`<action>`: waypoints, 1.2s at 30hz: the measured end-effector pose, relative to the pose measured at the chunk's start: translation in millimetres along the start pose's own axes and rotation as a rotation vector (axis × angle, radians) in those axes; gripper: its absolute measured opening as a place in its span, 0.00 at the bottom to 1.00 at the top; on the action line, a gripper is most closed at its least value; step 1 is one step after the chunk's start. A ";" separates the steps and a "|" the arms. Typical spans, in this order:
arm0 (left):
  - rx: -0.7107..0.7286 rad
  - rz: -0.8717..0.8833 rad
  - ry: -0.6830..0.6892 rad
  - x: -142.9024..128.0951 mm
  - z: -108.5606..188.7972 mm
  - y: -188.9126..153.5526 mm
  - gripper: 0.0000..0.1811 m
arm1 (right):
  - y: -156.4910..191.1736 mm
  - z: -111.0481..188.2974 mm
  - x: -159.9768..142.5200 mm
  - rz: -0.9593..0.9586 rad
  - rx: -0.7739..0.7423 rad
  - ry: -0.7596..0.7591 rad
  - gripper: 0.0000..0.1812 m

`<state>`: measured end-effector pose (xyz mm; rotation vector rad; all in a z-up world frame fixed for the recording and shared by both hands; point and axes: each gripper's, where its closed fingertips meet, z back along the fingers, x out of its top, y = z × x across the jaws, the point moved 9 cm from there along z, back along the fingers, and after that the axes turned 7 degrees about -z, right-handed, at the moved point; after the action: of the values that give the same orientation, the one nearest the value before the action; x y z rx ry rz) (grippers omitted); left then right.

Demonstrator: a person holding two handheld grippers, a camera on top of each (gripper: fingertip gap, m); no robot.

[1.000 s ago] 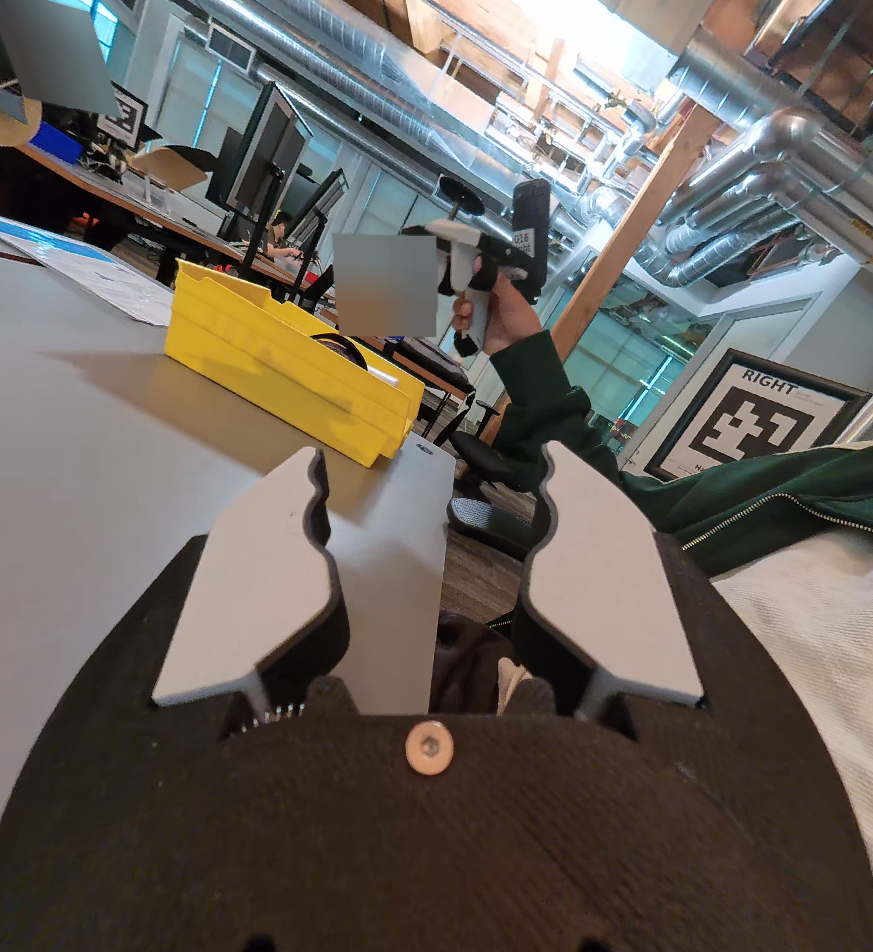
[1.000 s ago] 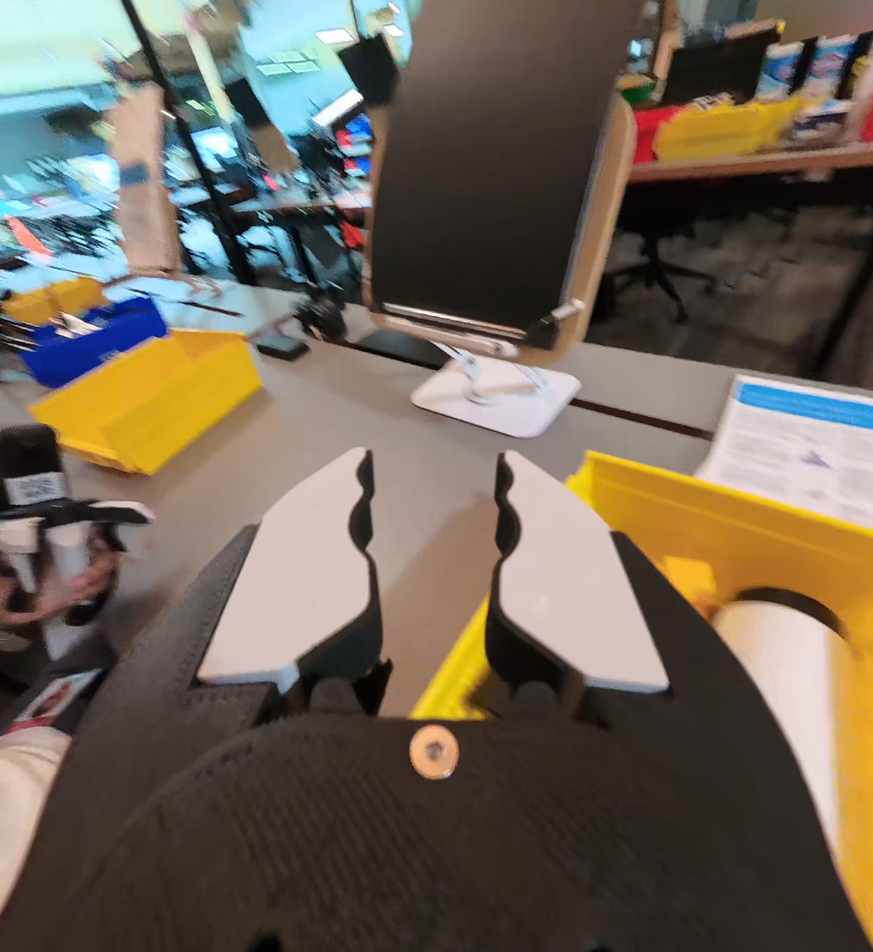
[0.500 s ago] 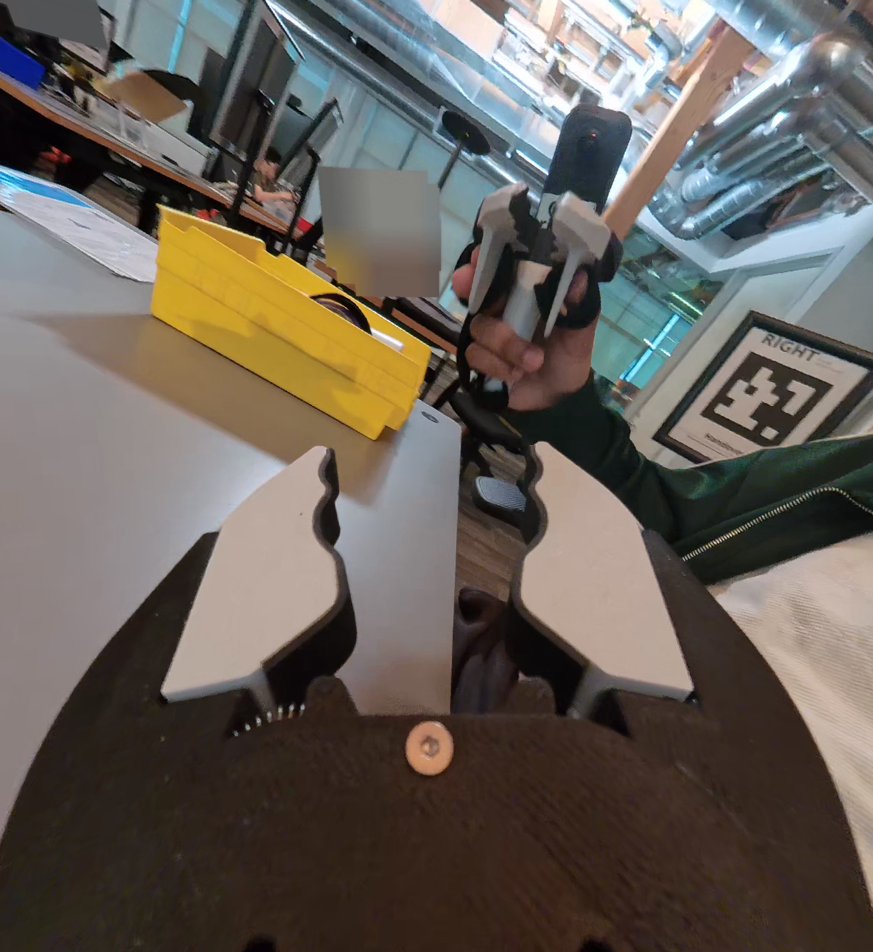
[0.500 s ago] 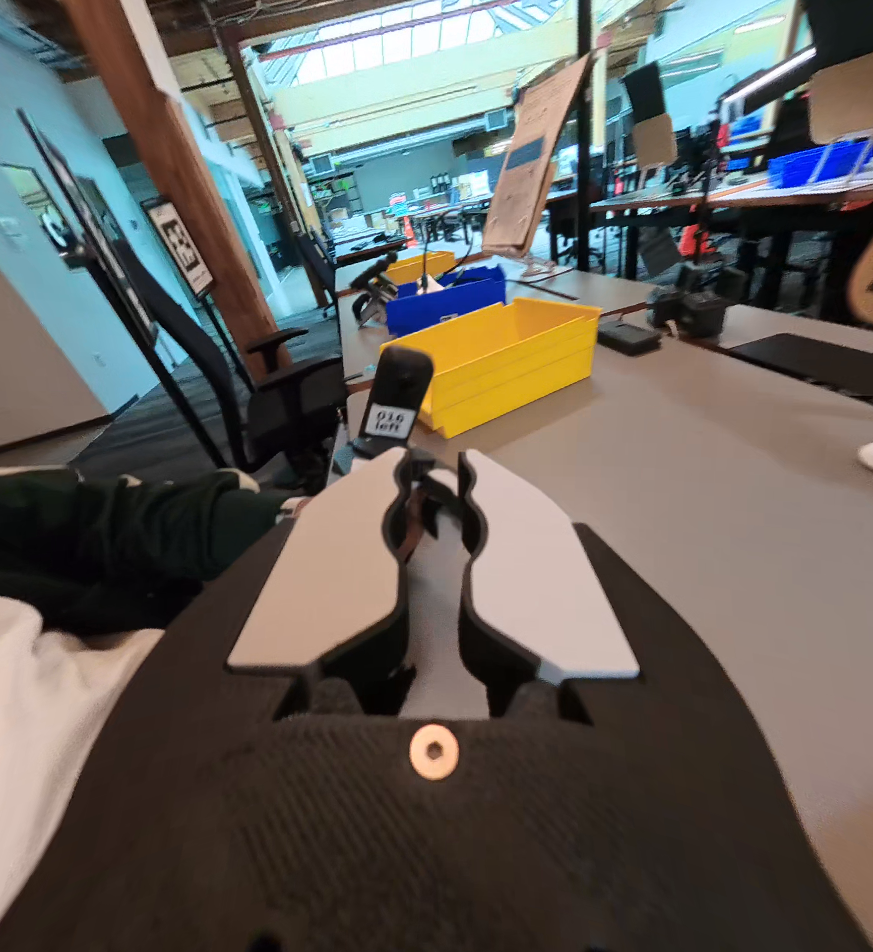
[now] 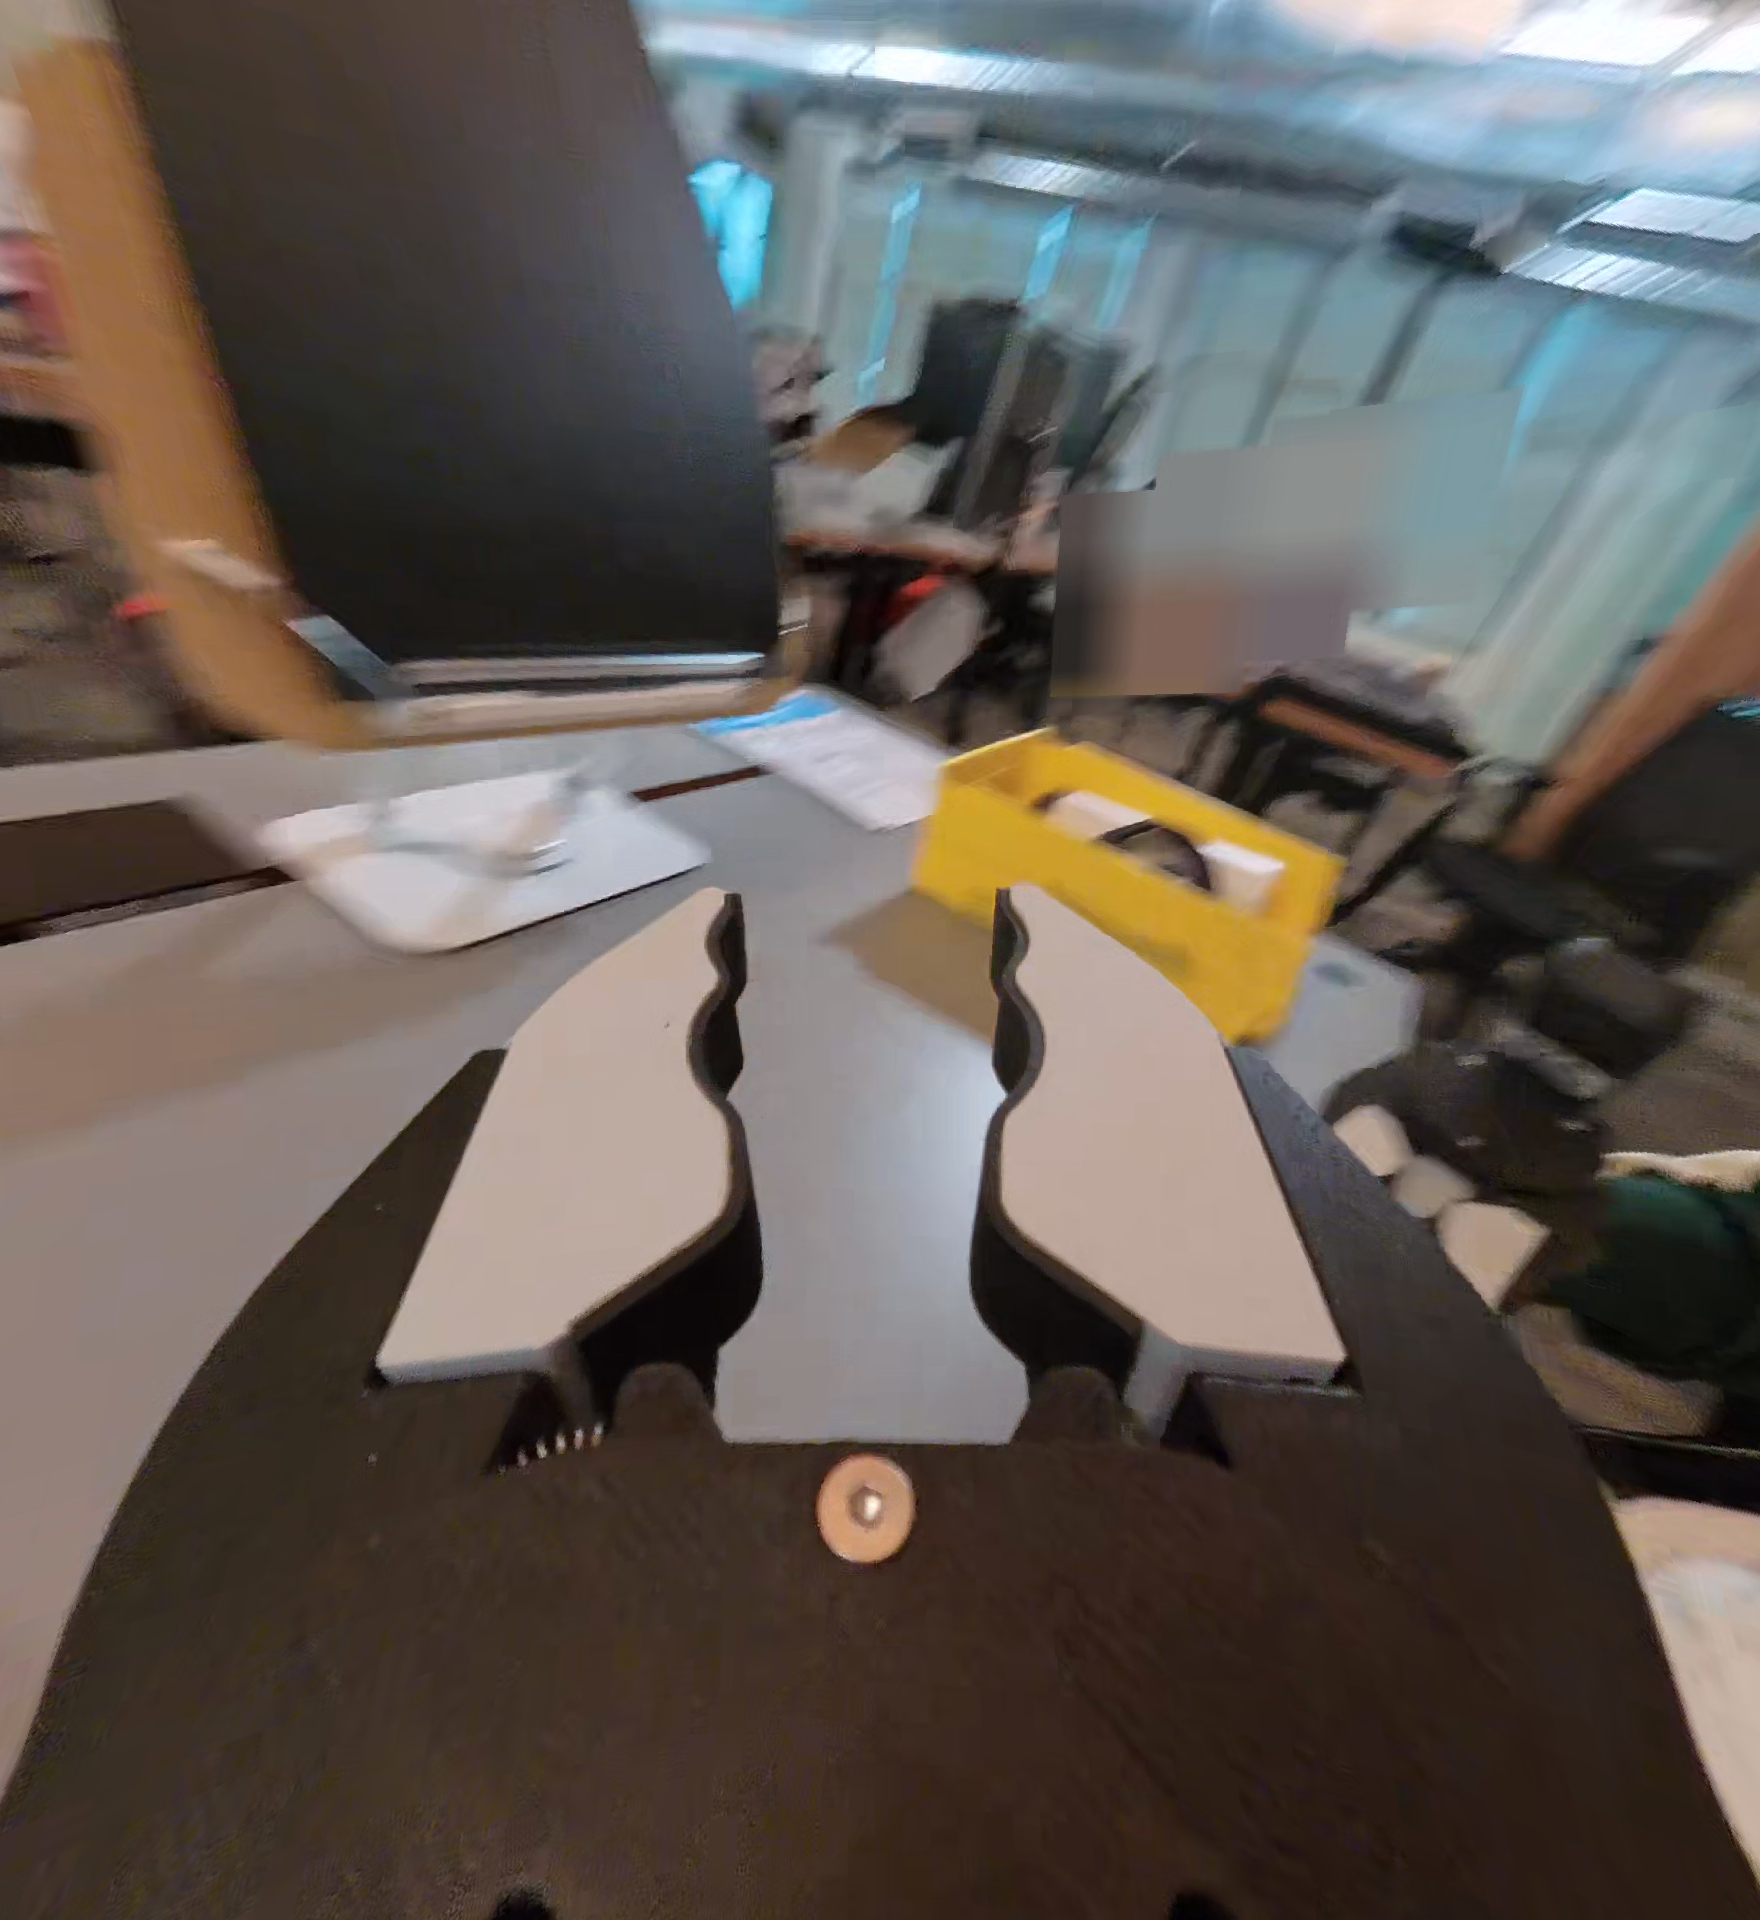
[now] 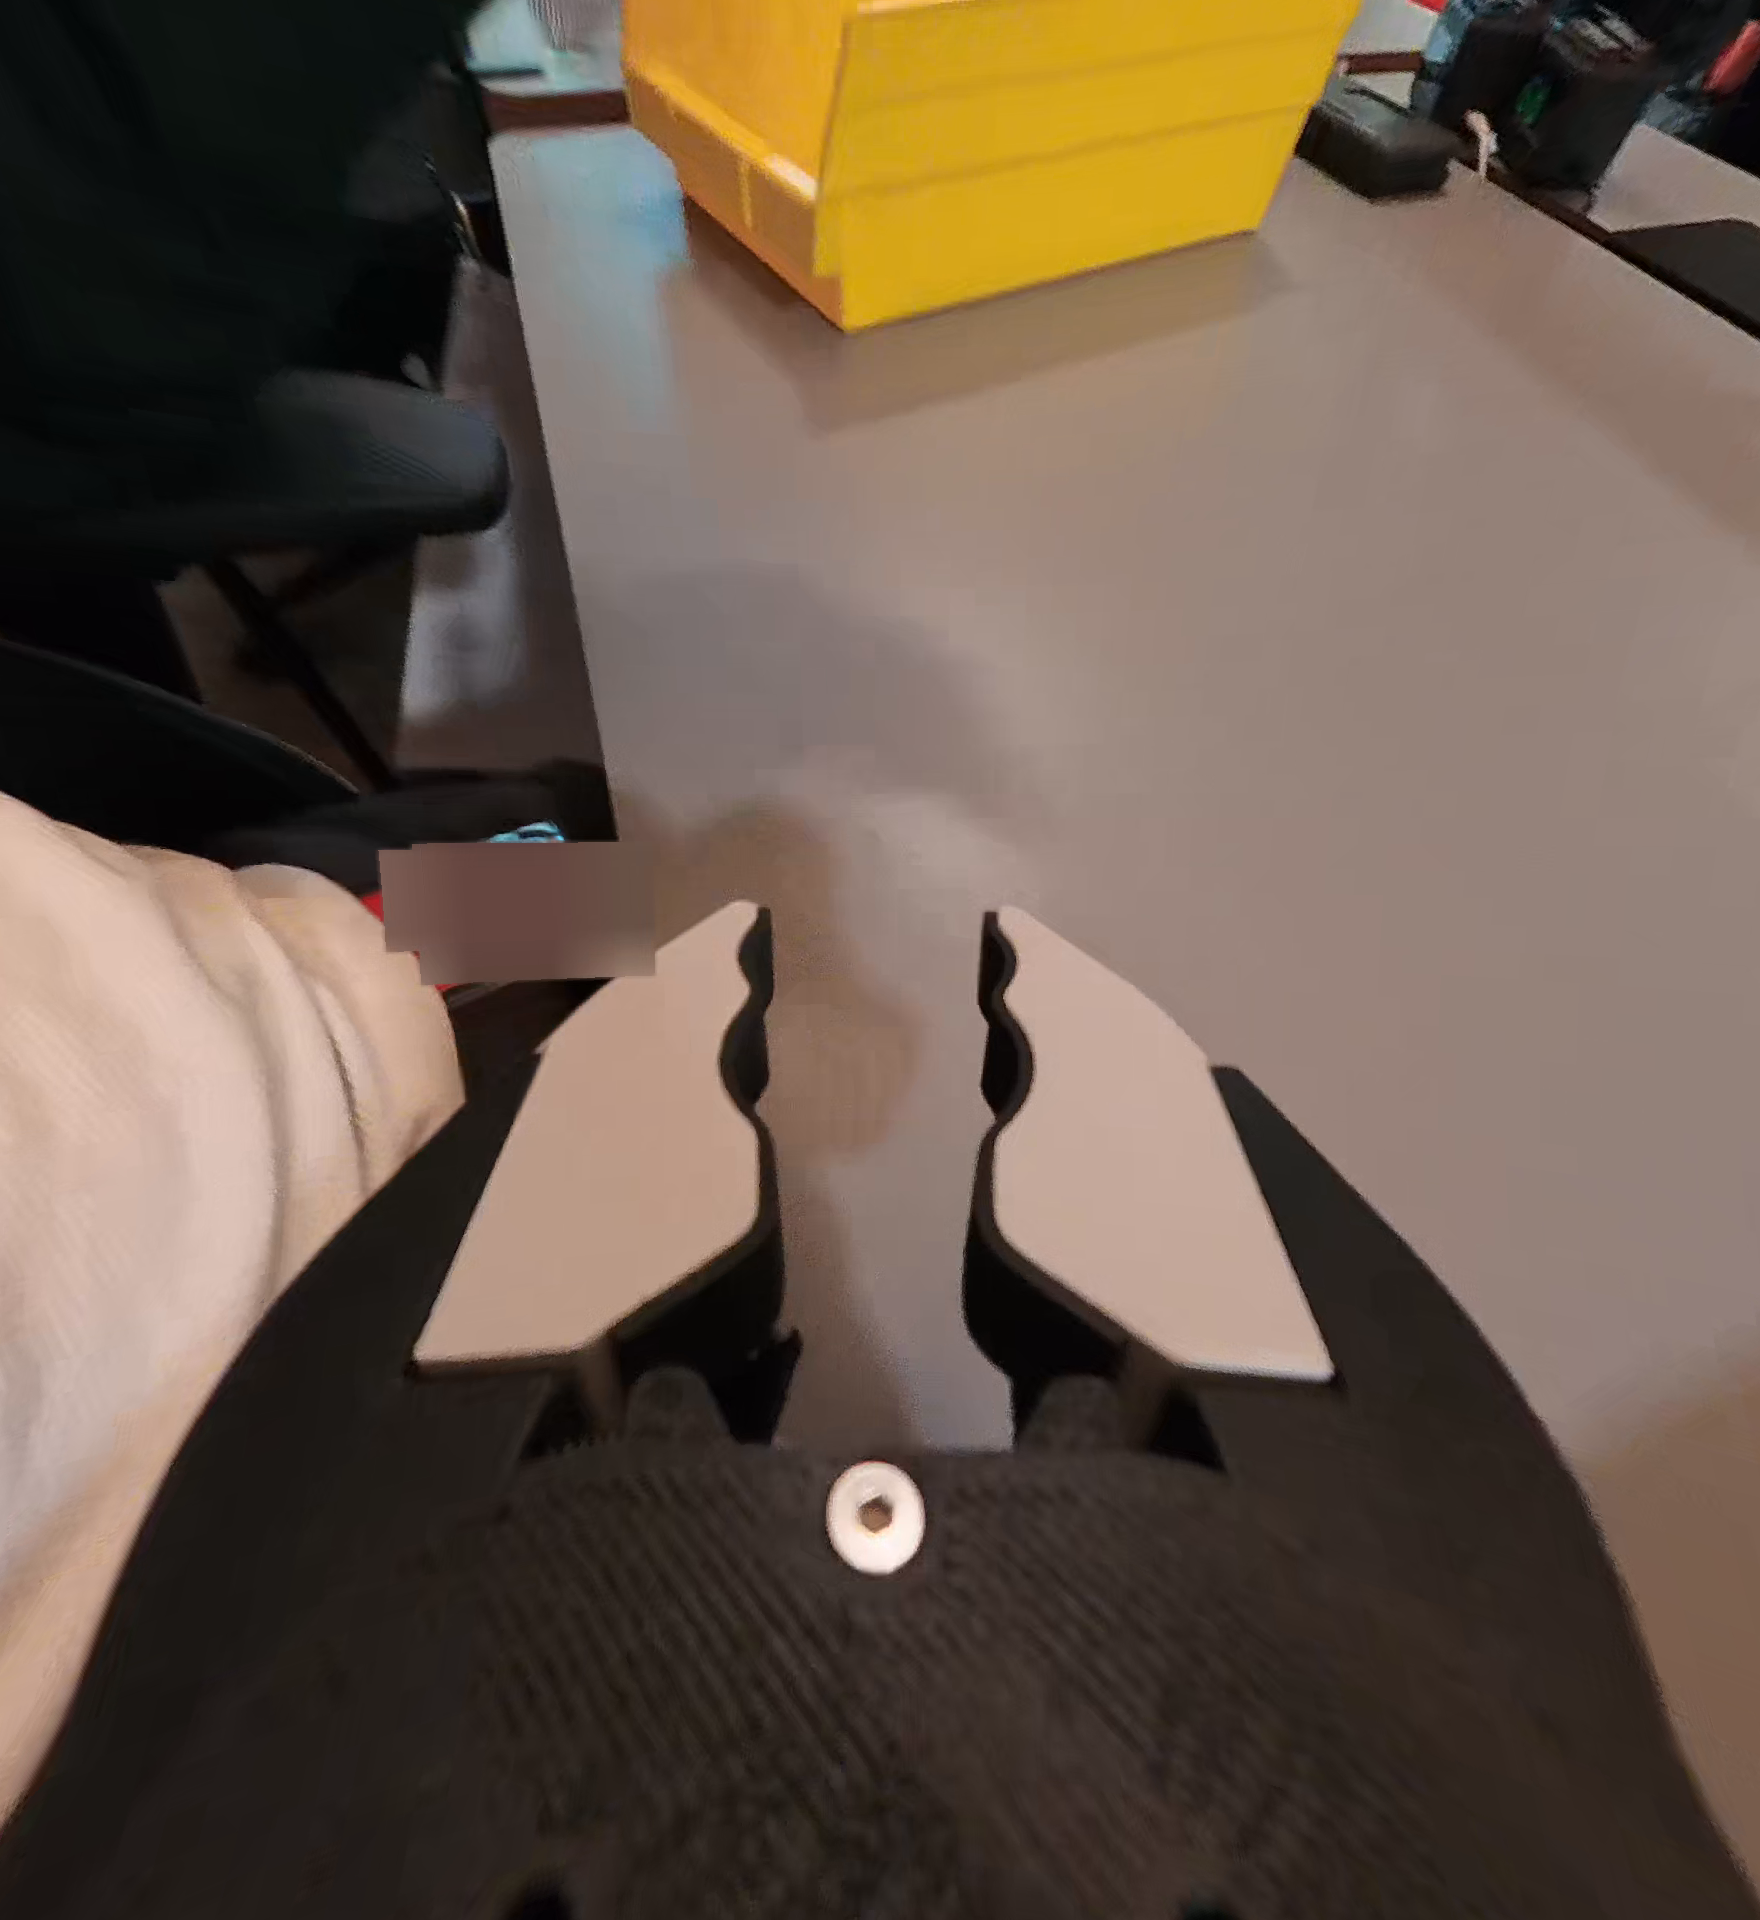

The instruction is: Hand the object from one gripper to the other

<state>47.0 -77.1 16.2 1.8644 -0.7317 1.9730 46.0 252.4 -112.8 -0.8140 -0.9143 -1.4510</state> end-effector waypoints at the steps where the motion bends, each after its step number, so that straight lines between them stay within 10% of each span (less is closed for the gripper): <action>1: 0.096 -0.021 0.045 6.6 16.9 16.5 0.24 | -1.8 1.2 -2.2 -0.006 -0.012 0.004 0.21; 9: 0.595 0.255 0.242 -13.6 133.9 145.7 0.24 | -15.2 8.9 -5.7 -0.082 -0.051 -0.059 0.18; 20: 0.700 0.450 0.732 -101.4 108.6 218.4 0.42 | -26.0 5.4 -6.3 -0.131 -0.067 -0.061 0.17; 27: 0.728 0.419 0.724 -110.9 113.0 222.9 0.20 | -19.6 10.7 -4.9 -0.097 -0.065 -0.065 0.17; 36: 0.694 0.359 0.576 -105.4 119.3 226.5 0.29 | -22.5 10.4 -6.9 -0.119 -0.056 -0.062 0.16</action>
<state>26.8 -318.1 -118.5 1.3554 -0.2170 3.0940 23.9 265.2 -116.0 -0.8620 -0.9867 -1.5672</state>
